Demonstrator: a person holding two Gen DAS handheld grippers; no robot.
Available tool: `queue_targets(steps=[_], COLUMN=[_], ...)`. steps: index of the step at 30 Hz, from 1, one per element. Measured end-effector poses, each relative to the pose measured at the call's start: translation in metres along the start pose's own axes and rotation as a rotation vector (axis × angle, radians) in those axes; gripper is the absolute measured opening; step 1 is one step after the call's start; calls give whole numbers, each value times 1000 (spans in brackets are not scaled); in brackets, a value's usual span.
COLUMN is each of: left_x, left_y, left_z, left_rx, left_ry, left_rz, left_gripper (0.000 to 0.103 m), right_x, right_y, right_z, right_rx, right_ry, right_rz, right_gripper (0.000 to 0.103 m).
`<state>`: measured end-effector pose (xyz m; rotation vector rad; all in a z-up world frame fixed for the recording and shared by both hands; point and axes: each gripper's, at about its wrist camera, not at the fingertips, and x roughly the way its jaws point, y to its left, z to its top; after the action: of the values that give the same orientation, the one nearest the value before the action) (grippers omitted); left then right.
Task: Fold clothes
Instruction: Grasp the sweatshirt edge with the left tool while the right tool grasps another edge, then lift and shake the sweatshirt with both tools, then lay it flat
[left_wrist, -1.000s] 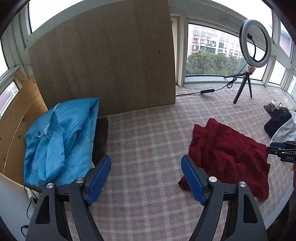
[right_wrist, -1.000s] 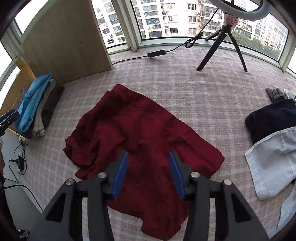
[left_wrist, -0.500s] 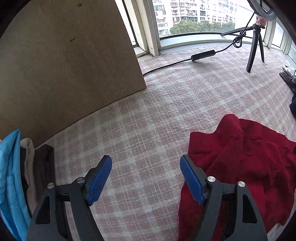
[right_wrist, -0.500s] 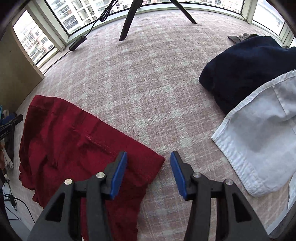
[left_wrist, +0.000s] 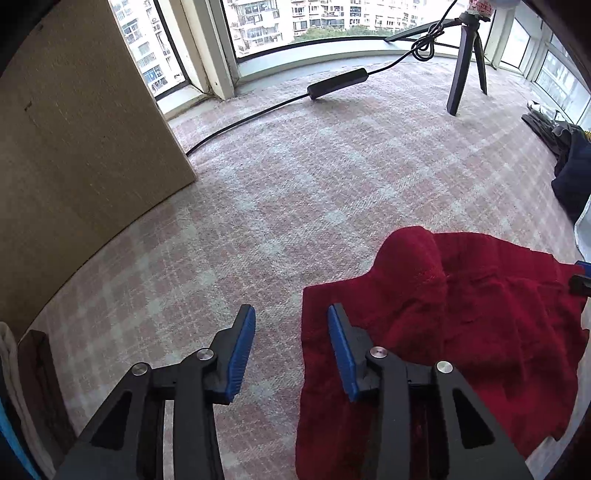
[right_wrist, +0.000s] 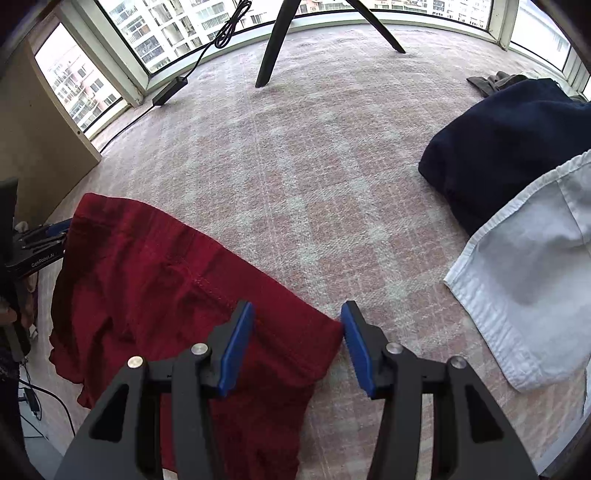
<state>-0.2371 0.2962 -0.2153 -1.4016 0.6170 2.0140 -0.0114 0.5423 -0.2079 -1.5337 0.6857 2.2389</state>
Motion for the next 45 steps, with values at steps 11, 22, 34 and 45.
queue_targets(steps=[11,22,34,45], left_x=[-22,-192,-308,-277], left_y=[23,97,127,112], left_z=[-12,-94,-87,-112], left_rx=[-110,-254,-179,-103], left_ry=[-47,-302,-517,-555], left_rz=[-103,-174,-36,-20], left_gripper=[4,4,4,4], right_x=[-4,-147,-238,-207], right_y=[10,60,132,141], right_z=[-6,-15,19,17], right_rx=[-13,-170,-406,-513], right_ry=[-40,-297,-517,-526], right_rz=[74,176,166,35], right_gripper=[12,12,12,12])
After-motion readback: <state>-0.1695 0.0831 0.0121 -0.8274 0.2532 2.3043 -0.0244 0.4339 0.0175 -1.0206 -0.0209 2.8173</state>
